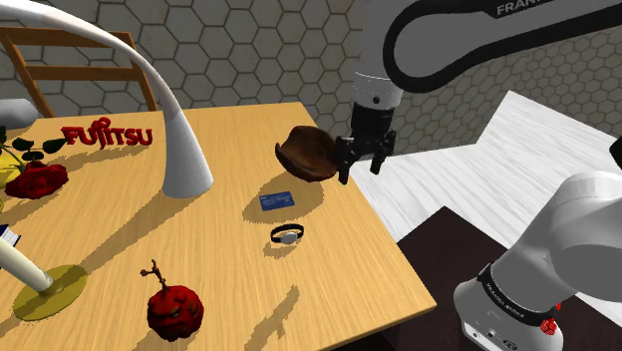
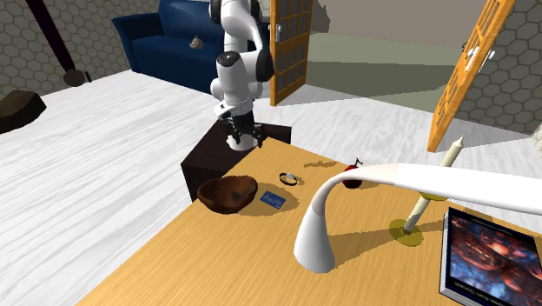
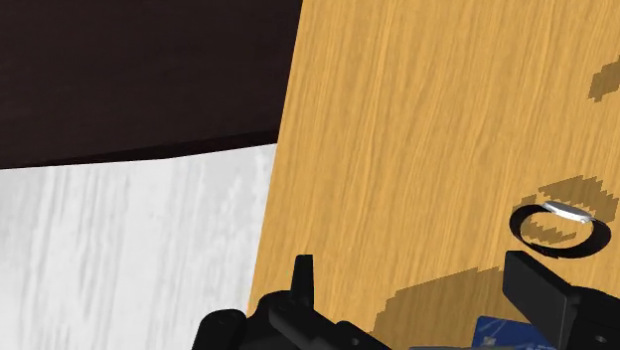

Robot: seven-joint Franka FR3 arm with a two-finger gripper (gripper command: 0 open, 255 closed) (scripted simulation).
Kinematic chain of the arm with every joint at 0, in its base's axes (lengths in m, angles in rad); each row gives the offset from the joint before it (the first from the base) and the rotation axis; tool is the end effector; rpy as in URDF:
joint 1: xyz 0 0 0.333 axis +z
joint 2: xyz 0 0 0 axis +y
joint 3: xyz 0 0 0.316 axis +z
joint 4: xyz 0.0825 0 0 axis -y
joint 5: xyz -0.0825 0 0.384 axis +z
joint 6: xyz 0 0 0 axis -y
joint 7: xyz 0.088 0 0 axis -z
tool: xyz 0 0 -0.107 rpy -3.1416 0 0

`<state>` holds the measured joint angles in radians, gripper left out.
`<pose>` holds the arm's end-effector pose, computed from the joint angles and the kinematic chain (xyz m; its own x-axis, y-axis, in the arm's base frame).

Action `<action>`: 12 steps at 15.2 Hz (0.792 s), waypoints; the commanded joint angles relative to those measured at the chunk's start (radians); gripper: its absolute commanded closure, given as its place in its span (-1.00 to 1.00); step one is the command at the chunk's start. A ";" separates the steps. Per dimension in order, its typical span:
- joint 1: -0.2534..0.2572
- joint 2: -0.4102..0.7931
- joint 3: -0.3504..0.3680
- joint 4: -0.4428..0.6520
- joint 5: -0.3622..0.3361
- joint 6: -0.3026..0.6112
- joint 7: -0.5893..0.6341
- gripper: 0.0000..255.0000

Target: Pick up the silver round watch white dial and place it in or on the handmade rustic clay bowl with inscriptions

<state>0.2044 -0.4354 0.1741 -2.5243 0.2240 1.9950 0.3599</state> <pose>0.3621 0.1587 0.4189 0.9858 -0.0969 -0.1374 -0.1081 -0.9911 -0.0771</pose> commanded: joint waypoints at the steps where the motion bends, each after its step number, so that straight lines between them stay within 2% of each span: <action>1: 0.021 0.045 0.023 0.006 0.034 0.055 0.016 -1.00; 12: 0.111 0.362 0.131 0.168 0.148 0.308 0.090 -1.00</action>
<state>0.3069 -0.1054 0.2953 -2.3722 0.3634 2.2763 0.4433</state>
